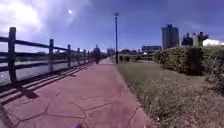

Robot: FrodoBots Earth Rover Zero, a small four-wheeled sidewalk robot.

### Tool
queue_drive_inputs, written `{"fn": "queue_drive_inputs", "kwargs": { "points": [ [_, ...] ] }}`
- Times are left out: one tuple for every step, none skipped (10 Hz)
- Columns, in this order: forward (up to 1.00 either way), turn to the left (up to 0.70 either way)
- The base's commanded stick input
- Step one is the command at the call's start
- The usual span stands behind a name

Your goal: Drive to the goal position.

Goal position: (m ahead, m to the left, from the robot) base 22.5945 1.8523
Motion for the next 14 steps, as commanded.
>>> {"fn": "queue_drive_inputs", "kwargs": {
  "points": [
    [0.7, 0.0],
    [0.7, 0.0],
    [0.7, 0.0],
    [0.7, 0.0],
    [0.7, 0.0],
    [0.7, 0.0],
    [0.7, 0.0],
    [0.7, 0.0],
    [0.7, 0.0],
    [0.7, 0.0],
    [0.7, 0.0],
    [0.7, 0.0],
    [0.7, 0.0],
    [0.7, 0.0]
  ]
}}
